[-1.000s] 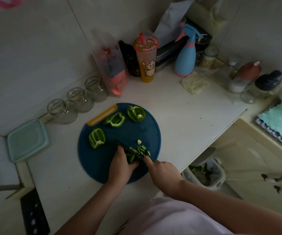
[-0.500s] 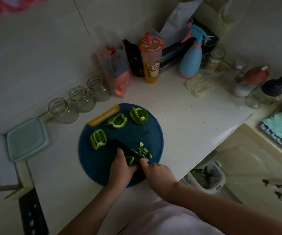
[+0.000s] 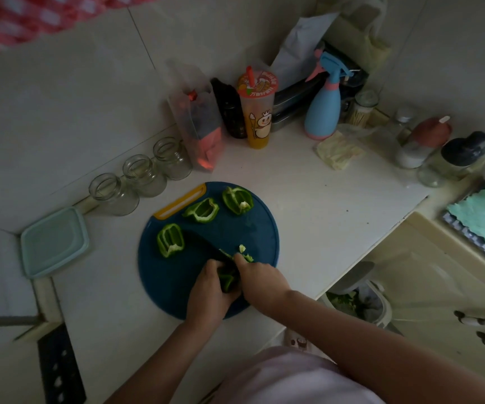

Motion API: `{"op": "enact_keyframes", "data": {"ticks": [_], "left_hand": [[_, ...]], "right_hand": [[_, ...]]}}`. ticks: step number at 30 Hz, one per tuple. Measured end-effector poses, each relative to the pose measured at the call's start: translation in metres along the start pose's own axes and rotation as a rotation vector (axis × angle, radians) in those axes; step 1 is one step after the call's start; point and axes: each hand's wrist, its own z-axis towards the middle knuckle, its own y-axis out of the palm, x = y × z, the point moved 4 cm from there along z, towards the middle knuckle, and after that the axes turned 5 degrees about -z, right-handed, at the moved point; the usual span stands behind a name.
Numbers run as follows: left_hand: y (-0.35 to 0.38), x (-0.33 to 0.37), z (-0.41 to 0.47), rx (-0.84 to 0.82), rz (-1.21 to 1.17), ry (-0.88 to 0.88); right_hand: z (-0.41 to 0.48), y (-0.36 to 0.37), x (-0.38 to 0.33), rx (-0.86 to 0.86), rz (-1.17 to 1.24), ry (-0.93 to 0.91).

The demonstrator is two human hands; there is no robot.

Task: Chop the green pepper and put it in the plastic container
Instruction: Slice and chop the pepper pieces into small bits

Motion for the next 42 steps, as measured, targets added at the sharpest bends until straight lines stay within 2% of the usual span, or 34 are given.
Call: {"op": "enact_keyframes", "data": {"ticks": [6,21,42], "left_hand": [[0.001,0.003,-0.002,0.089,0.09,0.049],[0.004,0.0,0.0,0.099,0.142,0.051],[0.003,0.003,0.0,0.072,0.161,0.055]], "right_hand": [[-0.011,-0.004,0.02,0.029,0.222,0.005],[-0.042,0.018,0.029,0.04,-0.069,-0.029],[-0.043,0.017,0.027,0.027,-0.145,-0.049]]}}
